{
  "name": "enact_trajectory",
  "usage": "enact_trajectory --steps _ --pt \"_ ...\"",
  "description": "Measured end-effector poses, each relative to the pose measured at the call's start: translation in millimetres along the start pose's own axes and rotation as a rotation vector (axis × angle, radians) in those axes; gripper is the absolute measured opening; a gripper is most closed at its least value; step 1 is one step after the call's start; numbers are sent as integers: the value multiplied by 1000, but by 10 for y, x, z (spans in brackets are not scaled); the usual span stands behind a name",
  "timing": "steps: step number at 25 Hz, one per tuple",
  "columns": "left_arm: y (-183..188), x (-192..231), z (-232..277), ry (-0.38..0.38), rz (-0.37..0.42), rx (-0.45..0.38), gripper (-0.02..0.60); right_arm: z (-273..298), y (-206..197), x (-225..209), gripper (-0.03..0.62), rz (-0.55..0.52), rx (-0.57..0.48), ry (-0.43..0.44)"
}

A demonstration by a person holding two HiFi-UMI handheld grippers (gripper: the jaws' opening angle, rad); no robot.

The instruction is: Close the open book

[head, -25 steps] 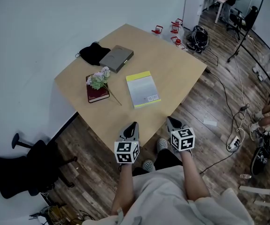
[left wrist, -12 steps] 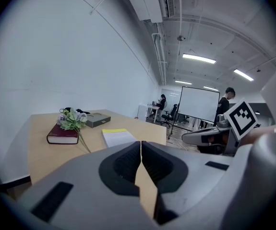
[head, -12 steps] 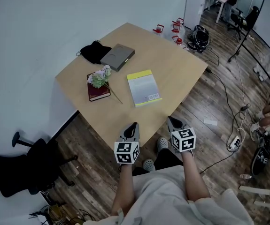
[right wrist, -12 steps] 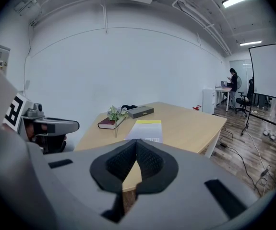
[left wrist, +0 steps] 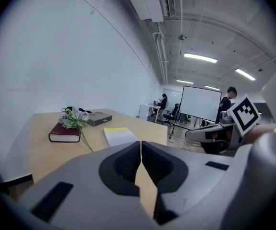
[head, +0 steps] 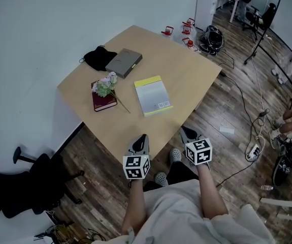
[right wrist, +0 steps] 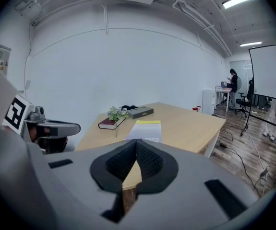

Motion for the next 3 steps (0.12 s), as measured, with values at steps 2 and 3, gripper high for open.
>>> enact_trajectory --steps 2,3 --pt "-12 6 -14 3 -3 6 25 -13 11 10 8 1 0 3" --pt "-16 11 -21 5 -5 8 25 -18 18 15 8 2 0 4"
Point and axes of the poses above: the fingertips, and each gripper's own axes: z forward along the fingers, x to its left, y out of its top, the point moved 10 cm from there along -z, backward along the fingers, and after that the axes turned 8 degrees about y, right-handed, at the moved point
